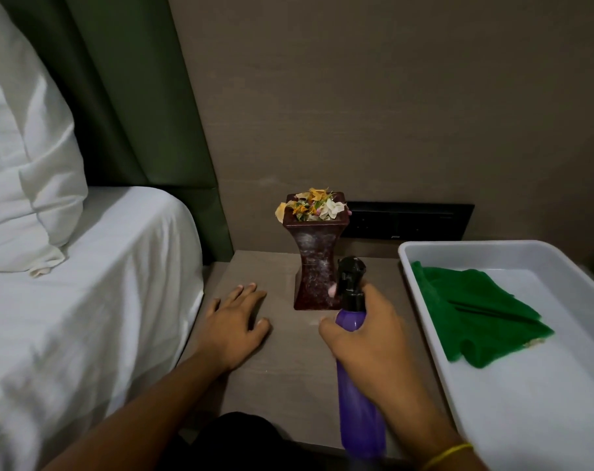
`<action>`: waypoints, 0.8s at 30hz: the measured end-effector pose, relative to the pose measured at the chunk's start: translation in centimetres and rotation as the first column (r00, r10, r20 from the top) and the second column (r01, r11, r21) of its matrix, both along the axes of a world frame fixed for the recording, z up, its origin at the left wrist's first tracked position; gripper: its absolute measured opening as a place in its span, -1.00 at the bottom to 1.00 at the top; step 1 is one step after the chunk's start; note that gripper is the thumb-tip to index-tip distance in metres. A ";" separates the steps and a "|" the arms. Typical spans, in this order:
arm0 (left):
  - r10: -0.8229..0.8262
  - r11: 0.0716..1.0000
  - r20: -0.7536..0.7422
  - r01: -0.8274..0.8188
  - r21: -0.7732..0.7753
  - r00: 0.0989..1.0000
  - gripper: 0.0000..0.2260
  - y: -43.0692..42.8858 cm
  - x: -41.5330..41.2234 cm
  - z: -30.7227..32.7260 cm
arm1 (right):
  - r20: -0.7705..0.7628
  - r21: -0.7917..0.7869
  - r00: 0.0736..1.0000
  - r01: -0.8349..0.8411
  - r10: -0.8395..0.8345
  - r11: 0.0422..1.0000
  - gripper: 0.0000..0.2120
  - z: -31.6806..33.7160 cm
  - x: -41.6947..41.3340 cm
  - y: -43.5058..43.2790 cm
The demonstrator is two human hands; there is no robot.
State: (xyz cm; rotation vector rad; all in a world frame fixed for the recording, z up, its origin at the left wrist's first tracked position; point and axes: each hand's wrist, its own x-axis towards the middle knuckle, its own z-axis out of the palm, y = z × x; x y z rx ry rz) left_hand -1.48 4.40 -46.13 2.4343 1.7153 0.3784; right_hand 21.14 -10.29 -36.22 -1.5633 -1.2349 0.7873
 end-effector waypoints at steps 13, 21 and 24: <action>0.043 0.999 0.005 -0.043 -0.018 0.999 -0.39 0.5 -2.1 -0.9 | -0.028 0.030 0.998 -0.049 0.049 0.998 -0.76 -0.2 -0.9 2.1; 0.085 0.996 -0.018 -0.086 -0.037 0.996 -0.38 -0.5 -2.6 -2.4 | 0.031 -0.041 0.997 -0.069 0.070 0.997 -0.72 -1.2 -0.3 1.9; 0.077 0.997 -0.010 -0.077 -0.013 0.997 -0.39 0.2 -2.2 -1.9 | 0.056 -0.032 0.998 -0.041 0.043 0.999 -0.78 -1.4 0.5 2.0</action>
